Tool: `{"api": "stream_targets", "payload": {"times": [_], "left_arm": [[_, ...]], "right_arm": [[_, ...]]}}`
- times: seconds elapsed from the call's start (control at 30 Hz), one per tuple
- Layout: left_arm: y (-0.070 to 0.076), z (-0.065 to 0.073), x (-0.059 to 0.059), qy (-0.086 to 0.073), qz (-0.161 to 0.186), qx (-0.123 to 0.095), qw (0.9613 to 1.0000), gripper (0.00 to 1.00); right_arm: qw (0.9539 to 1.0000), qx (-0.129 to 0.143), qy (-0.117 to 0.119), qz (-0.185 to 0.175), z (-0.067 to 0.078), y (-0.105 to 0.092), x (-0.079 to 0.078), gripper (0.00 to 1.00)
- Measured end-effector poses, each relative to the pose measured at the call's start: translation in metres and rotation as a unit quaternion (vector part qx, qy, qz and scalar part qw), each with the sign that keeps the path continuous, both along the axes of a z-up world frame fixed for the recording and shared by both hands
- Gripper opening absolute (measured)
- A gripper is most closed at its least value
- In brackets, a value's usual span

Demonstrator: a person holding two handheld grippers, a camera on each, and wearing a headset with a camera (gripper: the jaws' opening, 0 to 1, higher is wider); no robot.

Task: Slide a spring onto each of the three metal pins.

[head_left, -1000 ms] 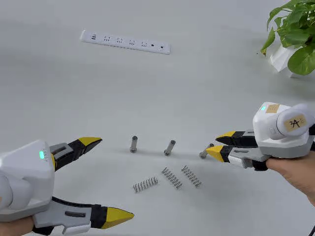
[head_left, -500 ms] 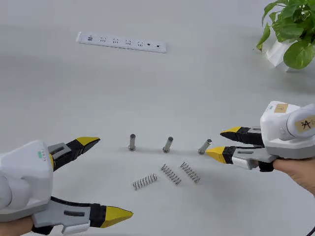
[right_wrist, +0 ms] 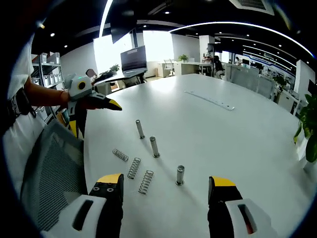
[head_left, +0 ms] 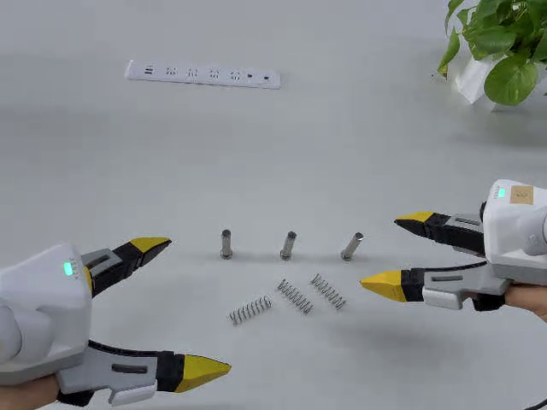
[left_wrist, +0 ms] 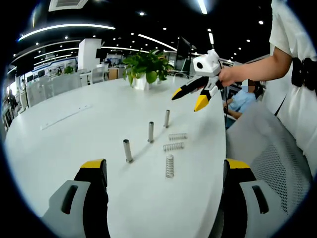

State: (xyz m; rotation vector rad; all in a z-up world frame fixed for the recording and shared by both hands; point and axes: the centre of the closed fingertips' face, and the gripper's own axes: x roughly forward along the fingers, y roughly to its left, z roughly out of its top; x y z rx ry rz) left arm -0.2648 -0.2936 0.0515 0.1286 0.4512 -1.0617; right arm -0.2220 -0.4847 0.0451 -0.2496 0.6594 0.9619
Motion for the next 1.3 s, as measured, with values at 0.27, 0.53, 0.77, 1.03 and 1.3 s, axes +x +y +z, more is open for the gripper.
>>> {"api": "stream_targets", "payload": {"times": [0.27, 0.53, 0.77, 1.03, 1.3], "left_arm": [[-0.002, -0.002, 0.000, 0.000, 0.000, 0.009, 1.0000, 0.97], [0.000, -0.006, 0.000, 0.001, 0.003, 0.022, 0.9998, 0.95], [-0.001, -0.013, -0.001, 0.008, 0.007, 0.041, 0.9991, 0.86], [-0.012, -0.033, -0.004, 0.023, -0.008, 0.095, 0.9952, 0.56], [-0.029, -0.052, -0.002, 0.033, -0.025, 0.131, 0.9905, 0.32]], "right_arm": [[0.9995, 0.023, -0.013, 0.019, 0.001, -0.006, -0.014, 0.86], [0.9985, 0.038, -0.025, 0.029, 0.001, -0.012, -0.027, 0.97], [0.9989, 0.031, -0.023, 0.025, -0.002, -0.020, -0.034, 0.96], [0.9988, 0.036, -0.026, 0.018, -0.002, -0.023, -0.038, 0.94], [0.9990, 0.035, -0.025, 0.013, -0.002, -0.028, -0.038, 0.92]]}}
